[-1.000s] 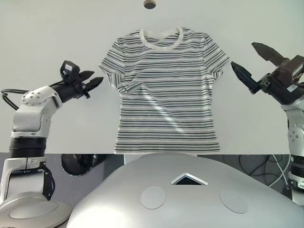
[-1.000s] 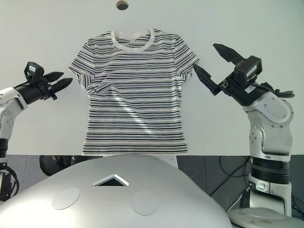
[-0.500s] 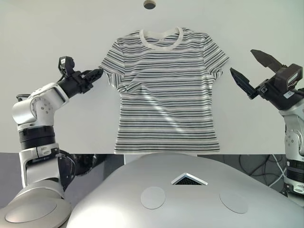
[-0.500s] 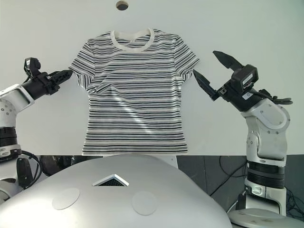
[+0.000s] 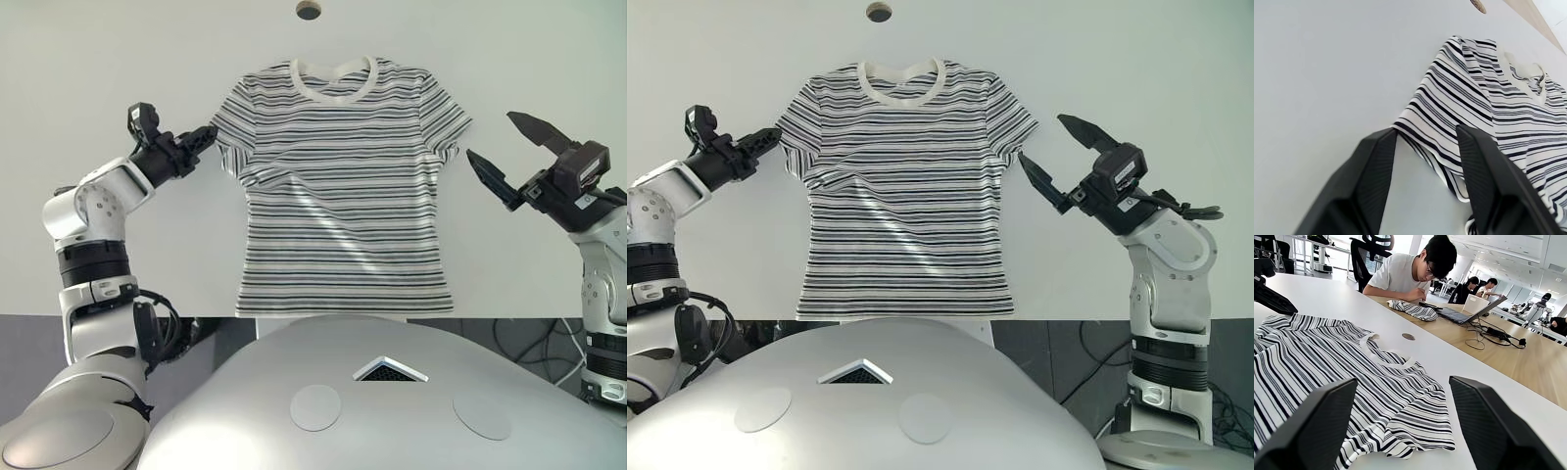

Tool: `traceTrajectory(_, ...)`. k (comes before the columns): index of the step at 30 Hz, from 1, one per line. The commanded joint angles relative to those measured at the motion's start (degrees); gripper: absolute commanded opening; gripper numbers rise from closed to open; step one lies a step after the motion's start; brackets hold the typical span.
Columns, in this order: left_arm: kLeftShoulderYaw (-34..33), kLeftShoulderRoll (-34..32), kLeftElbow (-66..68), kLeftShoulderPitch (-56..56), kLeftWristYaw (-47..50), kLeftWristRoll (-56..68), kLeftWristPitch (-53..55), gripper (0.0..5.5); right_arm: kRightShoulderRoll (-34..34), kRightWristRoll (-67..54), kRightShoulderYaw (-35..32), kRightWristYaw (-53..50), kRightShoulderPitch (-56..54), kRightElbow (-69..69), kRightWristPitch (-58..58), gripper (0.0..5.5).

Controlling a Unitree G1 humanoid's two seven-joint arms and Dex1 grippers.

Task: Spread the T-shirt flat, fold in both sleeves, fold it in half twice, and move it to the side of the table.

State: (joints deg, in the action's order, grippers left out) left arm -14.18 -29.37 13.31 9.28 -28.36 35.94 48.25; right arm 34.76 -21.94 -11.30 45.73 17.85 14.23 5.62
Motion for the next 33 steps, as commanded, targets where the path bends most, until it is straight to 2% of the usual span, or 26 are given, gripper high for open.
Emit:
traceTrajectory(1, 1.7, 0.63, 0.08, -2.12, -0.46, -1.54, 1.91, 1.95, 0.06, 0.89, -0.06, 0.3, -0.05, 0.27, 0.51, 3.55)
traceTrajectory(12, 0.16, 1.56, -0.13, -2.1, 0.02, -1.05, 2.62, 0.03, -0.41, 1.67, 0.11, 0.26, 0.48, 0.46, 1.22, 3.55)
traceTrajectory(26, -7.41, 4.03, 3.78, 2.47, 4.35, -0.46, 1.05, 0.03, -1.95, 2.64, 1.09, -0.3, 0.17, 0.39, 2.0, 3.55)
traceTrajectory(33, -7.1, 5.21, -0.62, 2.33, 3.38, 0.53, 0.89, 0.03, -2.02, 2.87, 1.35, -0.5, -0.02, 0.12, 2.38, 3.55)
